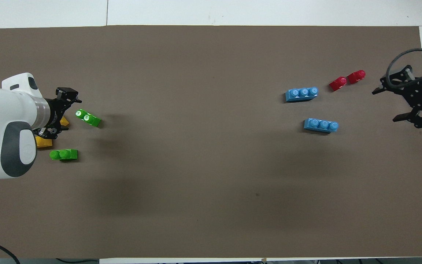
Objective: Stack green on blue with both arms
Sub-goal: 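Reach the left gripper to the green brick while the right gripper moves out, then grasp the green brick with the left gripper while the right gripper lowers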
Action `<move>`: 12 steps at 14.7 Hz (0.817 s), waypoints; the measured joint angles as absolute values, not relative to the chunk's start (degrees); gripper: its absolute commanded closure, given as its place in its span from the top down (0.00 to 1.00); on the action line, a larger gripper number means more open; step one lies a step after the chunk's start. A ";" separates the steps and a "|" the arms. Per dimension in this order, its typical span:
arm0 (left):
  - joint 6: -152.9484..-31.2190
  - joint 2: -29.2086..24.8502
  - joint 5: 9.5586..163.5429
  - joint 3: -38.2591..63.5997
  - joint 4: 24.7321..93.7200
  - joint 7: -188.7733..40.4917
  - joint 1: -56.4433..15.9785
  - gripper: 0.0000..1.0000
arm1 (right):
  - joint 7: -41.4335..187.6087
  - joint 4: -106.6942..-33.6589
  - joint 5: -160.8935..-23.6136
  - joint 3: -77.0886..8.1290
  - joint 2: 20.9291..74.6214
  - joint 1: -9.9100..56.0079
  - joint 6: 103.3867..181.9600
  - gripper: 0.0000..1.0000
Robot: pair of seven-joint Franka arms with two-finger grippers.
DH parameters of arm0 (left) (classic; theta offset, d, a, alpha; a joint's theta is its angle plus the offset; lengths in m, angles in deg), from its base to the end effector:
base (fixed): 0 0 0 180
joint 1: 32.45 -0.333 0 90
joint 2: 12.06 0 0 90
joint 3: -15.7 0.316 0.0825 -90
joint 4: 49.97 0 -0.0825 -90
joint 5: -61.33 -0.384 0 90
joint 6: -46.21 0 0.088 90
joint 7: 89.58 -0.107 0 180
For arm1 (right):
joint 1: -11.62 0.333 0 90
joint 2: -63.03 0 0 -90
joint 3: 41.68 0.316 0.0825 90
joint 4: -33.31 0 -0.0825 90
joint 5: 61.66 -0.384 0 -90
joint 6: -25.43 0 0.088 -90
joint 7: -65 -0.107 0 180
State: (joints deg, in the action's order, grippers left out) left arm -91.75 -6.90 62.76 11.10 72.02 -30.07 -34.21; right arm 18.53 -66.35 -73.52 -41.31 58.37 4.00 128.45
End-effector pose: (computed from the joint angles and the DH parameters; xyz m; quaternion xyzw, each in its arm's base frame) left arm 0.5723 -0.0280 0.3857 0.8719 0.4803 0.0741 0.0597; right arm 0.5839 -0.0569 0.5190 -0.8762 0.4711 0.0444 0.0910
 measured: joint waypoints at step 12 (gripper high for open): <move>-90.02 0.86 62.76 11.40 69.60 -29.72 -34.41 1.00 | -1.10 -58.87 -83.07 -40.35 42.61 6.91 136.64 0.92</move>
